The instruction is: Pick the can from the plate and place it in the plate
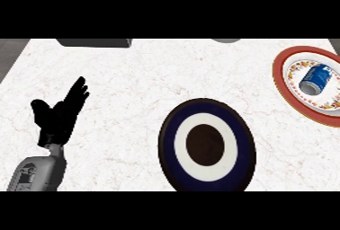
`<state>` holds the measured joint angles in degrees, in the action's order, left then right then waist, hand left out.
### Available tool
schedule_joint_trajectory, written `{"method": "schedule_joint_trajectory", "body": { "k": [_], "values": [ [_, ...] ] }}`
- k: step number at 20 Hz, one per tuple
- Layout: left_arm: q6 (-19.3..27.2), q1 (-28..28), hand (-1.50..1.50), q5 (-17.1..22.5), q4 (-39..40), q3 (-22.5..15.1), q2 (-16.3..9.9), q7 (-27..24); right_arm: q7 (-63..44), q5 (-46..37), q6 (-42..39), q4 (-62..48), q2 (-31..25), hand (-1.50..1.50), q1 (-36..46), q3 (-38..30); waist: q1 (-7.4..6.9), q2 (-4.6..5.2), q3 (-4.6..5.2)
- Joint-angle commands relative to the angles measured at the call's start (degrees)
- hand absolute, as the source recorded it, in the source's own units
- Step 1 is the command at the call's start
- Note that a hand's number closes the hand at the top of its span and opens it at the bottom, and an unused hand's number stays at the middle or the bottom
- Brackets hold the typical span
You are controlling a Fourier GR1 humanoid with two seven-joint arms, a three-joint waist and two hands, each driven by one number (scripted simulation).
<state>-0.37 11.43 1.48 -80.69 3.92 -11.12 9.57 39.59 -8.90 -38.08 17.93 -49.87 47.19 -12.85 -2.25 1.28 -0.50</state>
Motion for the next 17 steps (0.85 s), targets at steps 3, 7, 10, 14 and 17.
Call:
{"method": "schedule_joint_trajectory", "body": {
  "k": [3,7,10,14,17],
  "values": [
    [-0.73,0.37,0.00,0.94,0.38,1.18,-0.77,-0.55,8.81,3.09,-15.45,-0.21,-3.20,-1.50,-2.34,-0.82,0.03,0.27,-0.07],
    [-0.27,0.89,0.00,0.11,-1.02,-0.30,-0.06,1.13,7.43,3.95,-13.37,0.74,-2.20,-1.50,-2.95,-0.19,-0.93,0.42,-0.23],
    [0.66,0.63,0.00,-0.70,1.20,-0.77,1.26,-0.40,6.61,5.10,-13.56,1.40,-3.52,-1.50,-2.94,-0.32,-0.45,0.81,-0.18],
    [-0.57,-0.97,0.00,-0.15,0.03,-0.98,0.95,-1.24,5.60,5.29,-10.69,1.79,-4.76,-1.50,-4.32,0.23,-1.90,1.01,-0.34],
    [-0.32,-0.08,0.00,0.13,-0.03,-0.15,0.39,-0.55,6.35,5.30,-12.01,2.80,-5.82,-1.50,-6.06,1.34,-1.10,0.89,-0.38]
  ]
}}
